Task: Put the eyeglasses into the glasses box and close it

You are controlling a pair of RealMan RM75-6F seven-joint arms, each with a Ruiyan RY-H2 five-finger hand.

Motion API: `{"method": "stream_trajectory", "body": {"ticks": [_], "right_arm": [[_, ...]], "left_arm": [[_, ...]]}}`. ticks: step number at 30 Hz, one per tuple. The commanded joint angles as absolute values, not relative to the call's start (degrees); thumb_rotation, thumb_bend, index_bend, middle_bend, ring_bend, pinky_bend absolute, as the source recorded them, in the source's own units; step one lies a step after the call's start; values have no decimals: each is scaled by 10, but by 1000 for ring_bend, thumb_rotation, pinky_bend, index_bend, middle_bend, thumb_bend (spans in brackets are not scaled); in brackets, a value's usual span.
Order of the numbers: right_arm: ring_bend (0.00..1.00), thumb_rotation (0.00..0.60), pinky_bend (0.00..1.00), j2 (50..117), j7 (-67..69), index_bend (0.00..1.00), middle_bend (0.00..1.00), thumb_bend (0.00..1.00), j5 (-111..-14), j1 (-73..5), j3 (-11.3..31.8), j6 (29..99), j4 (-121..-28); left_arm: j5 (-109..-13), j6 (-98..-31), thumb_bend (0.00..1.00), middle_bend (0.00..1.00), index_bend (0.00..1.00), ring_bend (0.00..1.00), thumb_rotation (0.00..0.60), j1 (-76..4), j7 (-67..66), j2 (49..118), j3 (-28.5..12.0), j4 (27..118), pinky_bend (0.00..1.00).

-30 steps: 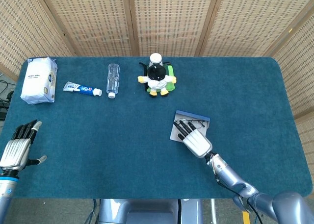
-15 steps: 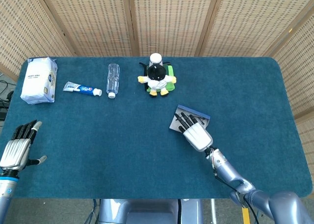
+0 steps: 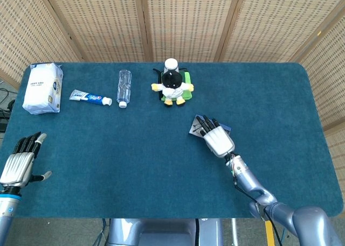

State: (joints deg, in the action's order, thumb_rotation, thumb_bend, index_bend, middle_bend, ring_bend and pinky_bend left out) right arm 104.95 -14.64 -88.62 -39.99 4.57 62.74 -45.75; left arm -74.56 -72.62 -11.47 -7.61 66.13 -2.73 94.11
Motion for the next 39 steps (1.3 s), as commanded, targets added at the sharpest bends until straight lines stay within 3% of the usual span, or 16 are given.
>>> {"method": "stream_trajectory", "body": {"ticks": [1,5,9,22,29,39], "right_arm": [[0,600,204,1049,-145,527,1,474,-888,-401,45,630,-455],[0,600,204,1049,-139,657,35,508,-887,-402,47,634,-452],[0,600,204,1032,-126,712,71,569,-904,-397,37,660,-466],[0,600,204,926,-119,714,111,569,-966,-374,3,739,-608],[0,600,204,882,-138,714,114,569,-985,-364,-16,740,-671],[0,600,204,869,-166,714,115,569,-990,-358,-38,701,-688]], "left_arm": [[-745,-725,28,0,0,0,600,-115,-76,661,-27,941,0],[-746,-726,29,0,0,0,600,-115,-76,661,-27,942,0],[-745,-727,29,0,0,0,600,-114,-74,660,-28,942,0],[-746,-724,28,0,0,0,600,-116,-77,661,-26,941,0],[-746,-724,28,0,0,0,600,-116,-81,664,-26,942,0],[-744,-723,29,0,0,0,600,-117,-85,665,-25,941,0]]}}
